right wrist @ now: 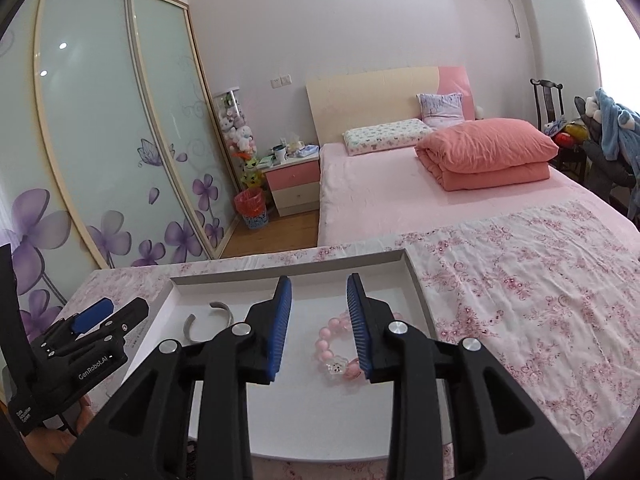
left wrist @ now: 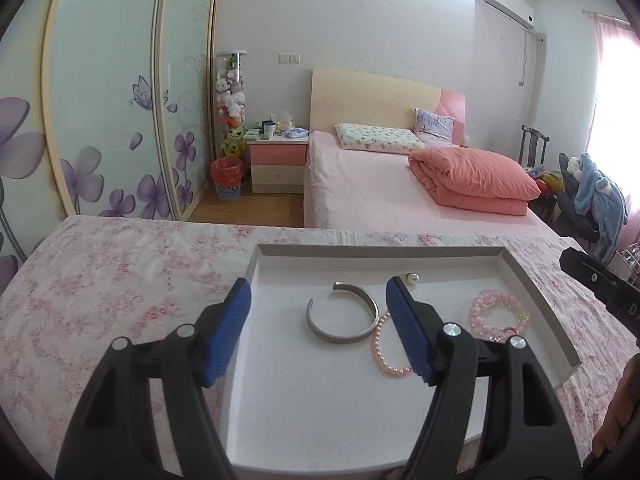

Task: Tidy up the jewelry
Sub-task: 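Carry the pink bead bracelet and silver cuff into the tray and release both, then move the right tool to the white pearl necklace and close on it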

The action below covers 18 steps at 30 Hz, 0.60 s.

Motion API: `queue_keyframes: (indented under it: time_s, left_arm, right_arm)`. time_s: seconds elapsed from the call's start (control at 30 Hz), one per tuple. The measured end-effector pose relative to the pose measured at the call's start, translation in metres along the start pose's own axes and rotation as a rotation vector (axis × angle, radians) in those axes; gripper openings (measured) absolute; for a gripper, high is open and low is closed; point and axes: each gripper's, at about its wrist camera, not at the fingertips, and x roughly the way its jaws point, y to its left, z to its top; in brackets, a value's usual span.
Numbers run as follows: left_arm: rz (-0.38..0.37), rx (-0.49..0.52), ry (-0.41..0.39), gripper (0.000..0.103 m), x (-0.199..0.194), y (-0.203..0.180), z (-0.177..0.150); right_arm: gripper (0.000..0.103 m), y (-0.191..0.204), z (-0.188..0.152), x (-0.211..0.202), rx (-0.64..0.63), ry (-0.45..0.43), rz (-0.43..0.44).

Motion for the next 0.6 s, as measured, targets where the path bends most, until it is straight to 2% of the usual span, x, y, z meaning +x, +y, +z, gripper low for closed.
queue_keyframes:
  time_s: [0.37, 0.47, 0.6]
  left_arm:
    - [-0.014, 0.006, -0.029, 0.070, -0.048, 0.005, -0.012]
    - [-0.019, 0.016, -0.030, 0.072, -0.066, 0.010, -0.022]
    - [-0.027, 0.028, -0.024, 0.075, -0.089, 0.019, -0.043]
  right_arm:
    - [0.030, 0.010, -0.010, -0.038, -0.048, -0.016, 0.013]
    - [0.030, 0.010, -0.023, -0.050, -0.077, 0.019, 0.010]
    - [0.030, 0.005, -0.049, -0.054, -0.114, 0.129, 0.023]
